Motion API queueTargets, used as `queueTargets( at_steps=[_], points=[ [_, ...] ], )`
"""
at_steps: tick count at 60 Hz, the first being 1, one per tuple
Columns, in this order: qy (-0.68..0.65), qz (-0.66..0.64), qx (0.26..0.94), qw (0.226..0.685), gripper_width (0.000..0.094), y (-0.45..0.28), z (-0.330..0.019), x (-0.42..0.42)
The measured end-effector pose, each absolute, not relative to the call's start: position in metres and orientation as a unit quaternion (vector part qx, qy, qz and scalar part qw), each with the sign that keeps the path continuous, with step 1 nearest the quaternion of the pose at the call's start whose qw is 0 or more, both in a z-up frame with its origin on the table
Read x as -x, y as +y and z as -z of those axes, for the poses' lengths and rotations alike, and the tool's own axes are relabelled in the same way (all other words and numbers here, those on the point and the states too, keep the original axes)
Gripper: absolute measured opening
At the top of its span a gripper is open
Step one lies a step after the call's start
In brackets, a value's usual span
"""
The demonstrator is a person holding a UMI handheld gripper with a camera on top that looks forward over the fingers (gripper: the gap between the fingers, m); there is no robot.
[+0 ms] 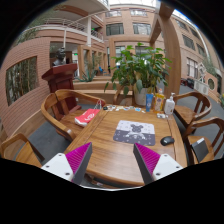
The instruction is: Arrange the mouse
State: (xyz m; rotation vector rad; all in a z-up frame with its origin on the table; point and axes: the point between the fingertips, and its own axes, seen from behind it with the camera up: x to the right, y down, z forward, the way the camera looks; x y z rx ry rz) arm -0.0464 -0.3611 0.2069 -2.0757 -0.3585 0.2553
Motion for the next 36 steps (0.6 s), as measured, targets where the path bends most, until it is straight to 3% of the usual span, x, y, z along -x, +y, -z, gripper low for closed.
queueTargets(
  at_steps=[7,22,36],
  points=[
    [-0.138,-0.101,0.866,0.47,0.0851,-0.363,-0.186,0.033],
    [-0.108,-0.065,0.893,0.432,0.0853,-0.323,-0.09,-0.031],
    [-0.031,-0.017,0.895,0.444,0.0852,-0.239,-0.033,-0.118]
  ],
)
